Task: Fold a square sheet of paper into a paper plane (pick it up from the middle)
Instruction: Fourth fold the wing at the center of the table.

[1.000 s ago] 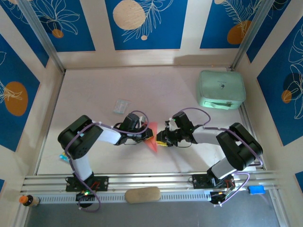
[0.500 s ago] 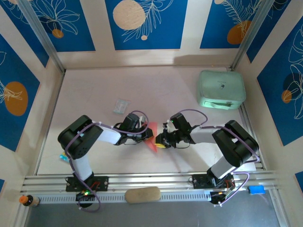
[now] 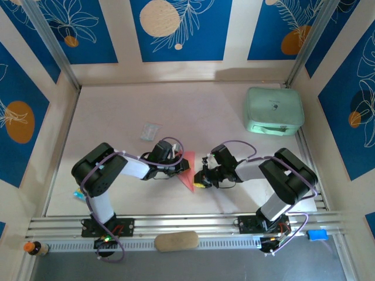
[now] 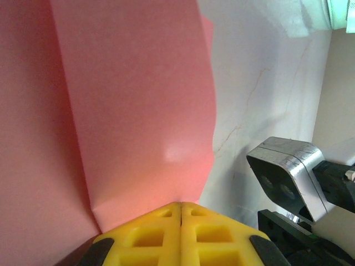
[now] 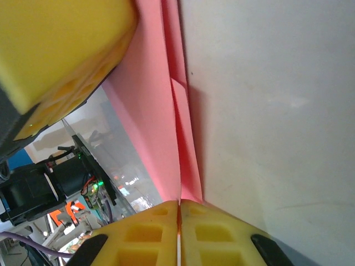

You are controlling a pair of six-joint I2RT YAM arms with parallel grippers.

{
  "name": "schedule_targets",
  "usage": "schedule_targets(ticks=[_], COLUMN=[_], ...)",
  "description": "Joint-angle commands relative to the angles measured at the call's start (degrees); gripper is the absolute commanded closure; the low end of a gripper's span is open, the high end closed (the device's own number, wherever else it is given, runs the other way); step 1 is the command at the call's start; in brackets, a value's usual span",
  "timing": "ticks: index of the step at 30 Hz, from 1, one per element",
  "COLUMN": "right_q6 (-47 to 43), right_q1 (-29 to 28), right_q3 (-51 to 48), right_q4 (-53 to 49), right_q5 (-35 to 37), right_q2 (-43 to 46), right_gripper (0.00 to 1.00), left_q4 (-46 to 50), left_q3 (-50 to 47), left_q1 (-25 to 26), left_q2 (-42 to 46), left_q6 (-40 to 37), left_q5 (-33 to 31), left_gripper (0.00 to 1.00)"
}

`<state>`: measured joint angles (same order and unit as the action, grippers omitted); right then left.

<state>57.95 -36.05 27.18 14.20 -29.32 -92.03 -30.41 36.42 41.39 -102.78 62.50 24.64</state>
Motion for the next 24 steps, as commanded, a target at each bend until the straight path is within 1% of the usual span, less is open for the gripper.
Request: schedule_targets(ticks=[1, 8, 11, 14, 19, 20, 22, 24], right_q6=[-0.1, -5.4, -6.3, -6.7, -8.4, -9.0, -9.0, -8.9], right_q1=[-1.5, -4.0, -5.1, -6.5, -8.3, -8.9, -9.6, -8.9], right_q3=[-1.2, 2.4, 3.3, 4.3, 7.5, 8.4, 9.4, 9.4], right_q4=[-3.9, -16.8, -19.1, -19.5, -27.5, -28.9, -30.5, -29.7], right_q5=[-0.9, 4.0, 5.2, 4.8, 10.8, 11.3, 13.3, 13.6], right_q2=[-2.0, -0.1, -0.2, -1.1, -1.0, -1.0, 0.5, 3.7], right_gripper=[0.92, 0.9, 0.9, 0.91, 0.88, 0.86, 0.84, 0.82], left_q4=[5.1, 6.1, 6.1, 6.1, 6.1, 6.1, 5.6, 5.5], left_q3=[-2.2, -2.6, -2.5, -2.7, -3.2, -3.5, -3.6, -3.9], left_q1=[0.3, 0.3, 0.2, 0.2, 0.2, 0.3, 0.3, 0.3], left_q2=[-1.9, -1.5, -1.4, -1.4, -1.2, -1.2, -1.1, -0.8], left_q6=[-1.2, -1.4, -1.3, -1.3, -1.2, -1.1, -1.1, -1.2], left_q5=[-0.6, -1.4, -1.5, -1.9, -2.7, -3.1, -3.4, -3.8], left_gripper=[0.96, 0.97, 0.97, 0.97, 0.98, 0.99, 0.99, 0.99])
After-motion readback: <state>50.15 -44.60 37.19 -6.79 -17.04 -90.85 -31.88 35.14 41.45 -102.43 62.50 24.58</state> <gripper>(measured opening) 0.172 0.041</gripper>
